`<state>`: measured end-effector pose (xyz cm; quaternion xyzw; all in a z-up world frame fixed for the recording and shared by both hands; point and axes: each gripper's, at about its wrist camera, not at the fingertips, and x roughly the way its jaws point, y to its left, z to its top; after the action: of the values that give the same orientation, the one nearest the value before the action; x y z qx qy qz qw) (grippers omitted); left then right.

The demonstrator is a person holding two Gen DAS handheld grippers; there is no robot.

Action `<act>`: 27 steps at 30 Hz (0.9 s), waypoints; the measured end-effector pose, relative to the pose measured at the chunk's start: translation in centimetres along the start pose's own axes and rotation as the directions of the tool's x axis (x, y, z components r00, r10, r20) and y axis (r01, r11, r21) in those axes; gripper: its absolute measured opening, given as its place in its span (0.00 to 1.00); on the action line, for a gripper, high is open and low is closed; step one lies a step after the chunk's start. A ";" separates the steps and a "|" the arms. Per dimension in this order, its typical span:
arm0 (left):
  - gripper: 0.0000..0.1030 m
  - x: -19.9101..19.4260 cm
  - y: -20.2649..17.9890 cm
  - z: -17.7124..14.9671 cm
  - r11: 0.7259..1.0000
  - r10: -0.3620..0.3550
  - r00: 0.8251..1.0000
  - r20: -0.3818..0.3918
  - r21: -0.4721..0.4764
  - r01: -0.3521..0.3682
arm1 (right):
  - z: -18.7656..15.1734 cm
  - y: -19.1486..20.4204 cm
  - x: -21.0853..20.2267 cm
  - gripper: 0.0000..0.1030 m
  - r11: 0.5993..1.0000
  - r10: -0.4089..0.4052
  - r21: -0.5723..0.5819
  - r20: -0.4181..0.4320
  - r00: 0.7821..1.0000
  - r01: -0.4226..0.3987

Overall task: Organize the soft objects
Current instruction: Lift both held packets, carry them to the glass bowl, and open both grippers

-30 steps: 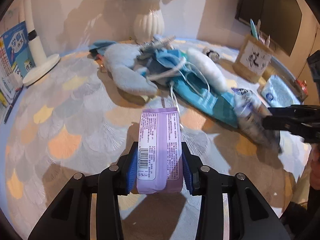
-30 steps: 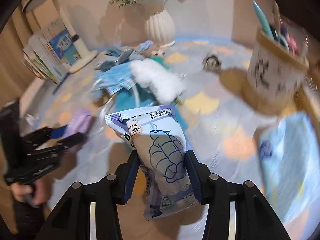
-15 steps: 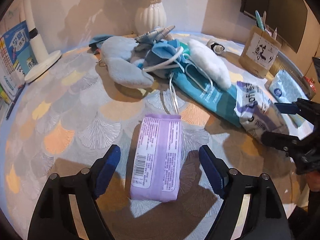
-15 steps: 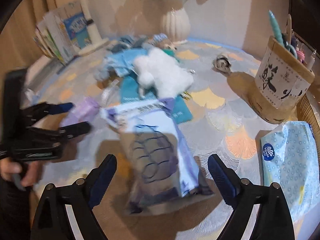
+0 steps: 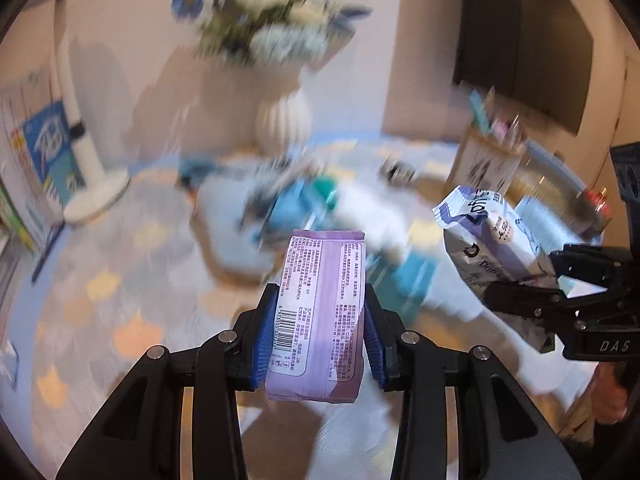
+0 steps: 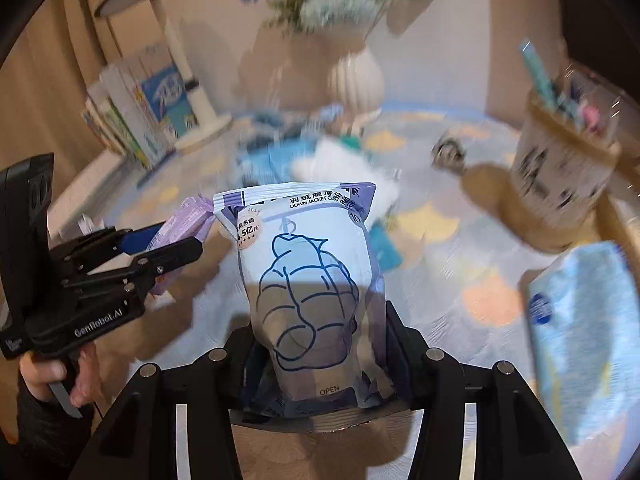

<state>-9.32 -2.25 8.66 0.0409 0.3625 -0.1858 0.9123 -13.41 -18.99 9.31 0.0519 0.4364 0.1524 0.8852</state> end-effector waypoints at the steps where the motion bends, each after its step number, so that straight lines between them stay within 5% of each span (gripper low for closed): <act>1: 0.35 -0.3 -0.3 0.8 1.000 -0.008 1.000 0.019 0.002 0.008 | 0.5 -0.1 -1.1 0.50 1.000 -0.016 0.002 0.025 1.000 0.016; 4: 0.35 -1.0 -2.1 4.0 1.000 -0.013 0.994 0.105 0.005 0.013 | 1.9 -0.9 -4.5 0.50 0.997 -0.082 0.010 0.096 0.992 0.081; 9: 0.35 -1.3 -7.0 10.6 0.997 -0.080 0.973 0.216 0.030 0.075 | 4.6 -6.5 -11.3 0.50 0.965 -0.248 0.135 0.208 0.946 0.223; 13: 0.35 -0.2 -12.9 15.4 0.983 -0.166 0.955 0.245 0.123 0.140 | 5.5 -13.4 -15.0 0.50 0.894 -0.399 0.311 0.223 0.889 0.323; 17: 0.35 2.3 -18.8 17.3 0.958 -0.251 0.946 0.203 0.194 0.212 | 5.1 -21.0 -16.6 0.50 0.792 -0.509 0.466 0.147 0.848 0.394; 21: 0.35 6.1 -24.6 16.7 0.927 -0.316 0.941 0.118 0.250 0.280 | 3.8 -27.1 -16.8 0.50 0.723 -0.518 0.572 0.077 0.852 0.388; 27: 0.39 10.3 -31.4 15.2 0.889 -0.325 0.945 0.031 0.350 0.294 | 2.8 -31.3 -15.7 0.51 0.685 -0.512 0.608 0.009 0.859 0.402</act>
<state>-4.25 -37.76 14.75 0.1313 0.2859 -0.3903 0.8653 -13.18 -53.49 15.88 0.2247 0.3795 -0.2216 0.8697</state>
